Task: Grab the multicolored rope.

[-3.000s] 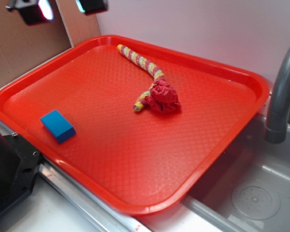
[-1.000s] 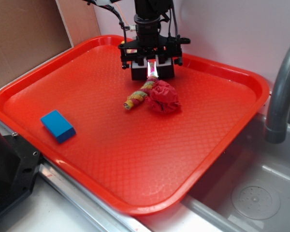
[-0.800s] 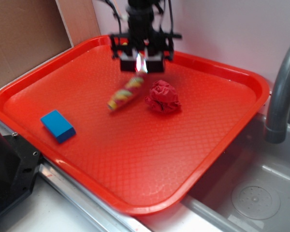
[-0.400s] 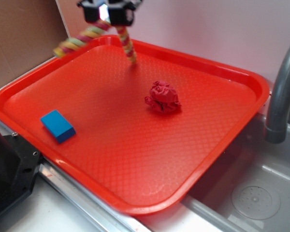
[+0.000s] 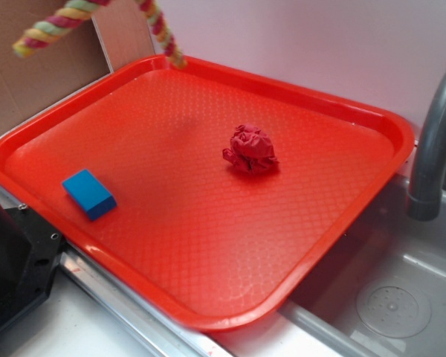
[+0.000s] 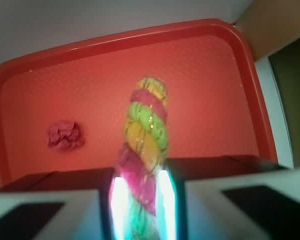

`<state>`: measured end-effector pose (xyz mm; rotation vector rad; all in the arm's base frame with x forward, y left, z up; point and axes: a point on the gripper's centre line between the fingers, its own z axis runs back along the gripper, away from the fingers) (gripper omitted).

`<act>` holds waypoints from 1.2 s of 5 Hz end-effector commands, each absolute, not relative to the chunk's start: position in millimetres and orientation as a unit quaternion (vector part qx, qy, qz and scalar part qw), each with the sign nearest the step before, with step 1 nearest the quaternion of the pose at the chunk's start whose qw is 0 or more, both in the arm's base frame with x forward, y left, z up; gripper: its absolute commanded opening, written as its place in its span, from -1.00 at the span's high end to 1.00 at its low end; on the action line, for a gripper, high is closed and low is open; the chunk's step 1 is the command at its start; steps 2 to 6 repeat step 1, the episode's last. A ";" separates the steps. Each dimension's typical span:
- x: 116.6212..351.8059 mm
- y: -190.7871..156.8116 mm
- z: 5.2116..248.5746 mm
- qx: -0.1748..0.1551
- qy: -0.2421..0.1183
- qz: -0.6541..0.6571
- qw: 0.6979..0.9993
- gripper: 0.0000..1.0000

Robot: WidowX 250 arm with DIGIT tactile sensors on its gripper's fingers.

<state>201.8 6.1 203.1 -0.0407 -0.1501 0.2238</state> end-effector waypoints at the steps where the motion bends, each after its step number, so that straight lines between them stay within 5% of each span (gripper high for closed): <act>1: 198.3 31.6 216.8 -0.001 -0.082 0.163 0.983 1.00; 6: 198.3 31.6 216.8 -0.001 -0.082 0.163 0.983 1.00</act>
